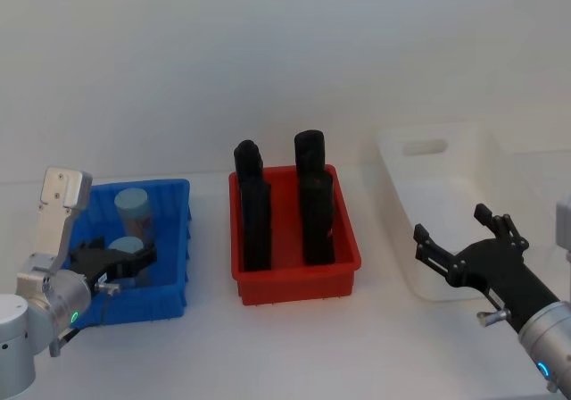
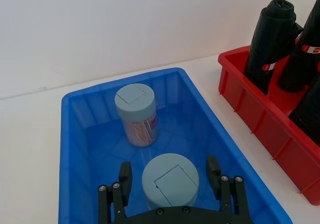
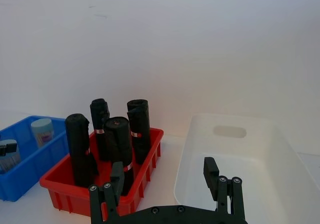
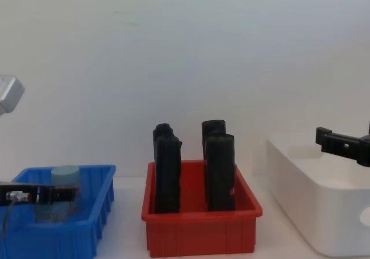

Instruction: Pick the cotton swabs from the blue box and place them into the white box.

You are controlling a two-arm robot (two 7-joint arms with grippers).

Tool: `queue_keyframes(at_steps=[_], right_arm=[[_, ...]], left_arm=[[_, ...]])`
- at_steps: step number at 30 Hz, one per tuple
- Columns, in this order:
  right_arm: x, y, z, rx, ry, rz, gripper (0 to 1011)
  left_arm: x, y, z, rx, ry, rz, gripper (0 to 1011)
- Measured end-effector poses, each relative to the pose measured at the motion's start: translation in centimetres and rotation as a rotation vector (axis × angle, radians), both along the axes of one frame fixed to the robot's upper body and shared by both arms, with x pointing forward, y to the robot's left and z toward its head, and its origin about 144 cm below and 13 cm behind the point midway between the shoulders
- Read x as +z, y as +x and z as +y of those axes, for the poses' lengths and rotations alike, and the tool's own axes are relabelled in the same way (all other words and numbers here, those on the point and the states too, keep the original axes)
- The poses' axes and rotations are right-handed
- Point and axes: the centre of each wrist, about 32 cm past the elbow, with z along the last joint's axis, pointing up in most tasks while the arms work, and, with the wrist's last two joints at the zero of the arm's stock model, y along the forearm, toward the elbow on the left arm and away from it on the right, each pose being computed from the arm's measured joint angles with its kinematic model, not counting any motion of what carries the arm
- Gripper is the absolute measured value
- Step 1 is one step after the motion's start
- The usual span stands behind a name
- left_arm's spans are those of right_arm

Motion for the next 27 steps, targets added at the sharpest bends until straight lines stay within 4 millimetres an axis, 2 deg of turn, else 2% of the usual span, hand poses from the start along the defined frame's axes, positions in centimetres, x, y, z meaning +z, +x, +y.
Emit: queue_keyframes(at_steps=[12, 19, 27], right_arm=[[0.0, 0.0, 0.0, 0.0, 0.0, 0.0, 1002], [0.0, 0.0, 0.0, 0.0, 0.0, 0.0, 1002], [0.0, 0.0, 0.0, 0.0, 0.0, 0.0, 1002]], left_arm=[[-0.3, 0.6, 0.3, -0.012, 0.001, 0.016, 670], [0.0, 0.6, 0.2, -0.021, 0.007, 0.007, 669], [1.7, 0.3, 0.0, -0.043, 0.025, -0.032, 669]])
